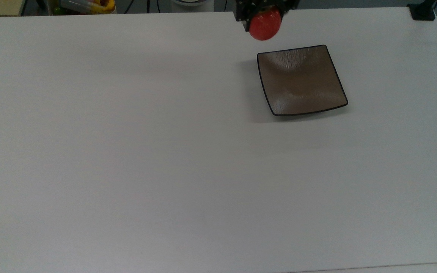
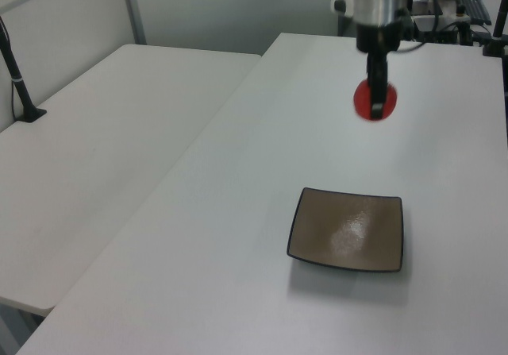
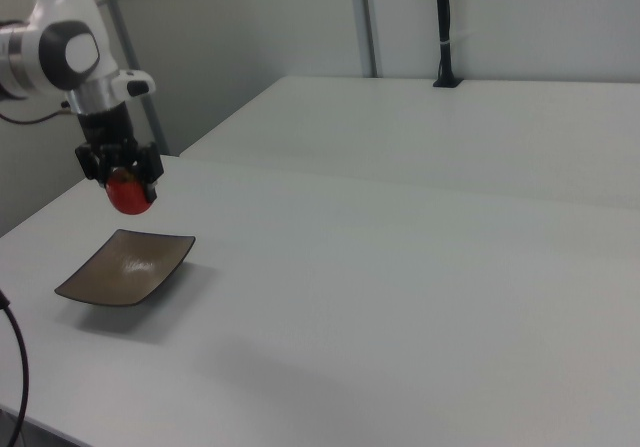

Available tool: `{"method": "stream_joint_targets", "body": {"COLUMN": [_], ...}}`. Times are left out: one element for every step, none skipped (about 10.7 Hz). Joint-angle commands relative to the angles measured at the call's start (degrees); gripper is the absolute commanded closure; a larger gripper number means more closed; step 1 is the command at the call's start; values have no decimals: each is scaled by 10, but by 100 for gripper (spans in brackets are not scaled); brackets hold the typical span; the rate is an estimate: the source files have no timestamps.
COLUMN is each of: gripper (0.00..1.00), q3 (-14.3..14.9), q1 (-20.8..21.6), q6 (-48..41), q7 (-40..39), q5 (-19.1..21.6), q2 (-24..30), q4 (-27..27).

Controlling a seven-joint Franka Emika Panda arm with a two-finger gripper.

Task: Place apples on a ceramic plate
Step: 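Lift the held apple and carry it toward the brown plate, then lower the apple onto the plate and open the gripper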

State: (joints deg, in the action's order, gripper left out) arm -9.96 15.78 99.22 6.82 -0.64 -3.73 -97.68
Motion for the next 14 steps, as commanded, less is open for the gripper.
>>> {"method": "stream_joint_targets", "body": {"gripper": [97, 97, 97, 96, 96, 96, 96, 94, 94, 92, 81, 52, 1, 0], "q3": [-7, -7, -7, -27, -41, -48, -52, -53, -53, -53, -53, -53, -53, -53], "q1": [36, 52, 65, 70, 70, 70, 70, 71, 70, 69, 69, 69, 69, 68], "q6": [80, 111, 142, 185, 217, 233, 240, 255, 273, 278, 277, 277, 277, 276], "q7": [65, 87, 116, 161, 186, 205, 209, 209, 209, 209, 209, 208, 209, 208], "q5": [-3, -6, -26, -61, -84, -99, -107, -113, -117, -118, -118, -118, -118, -118], "q2": [-58, -82, -98, -109, -124, -141, -159, -173, -186, -190, -190, -190, -190, -189], "q4": [-18, -22, -31, -54, -68, -69, -68, -67, -67, -67, -68, -67, -67, -66]}}
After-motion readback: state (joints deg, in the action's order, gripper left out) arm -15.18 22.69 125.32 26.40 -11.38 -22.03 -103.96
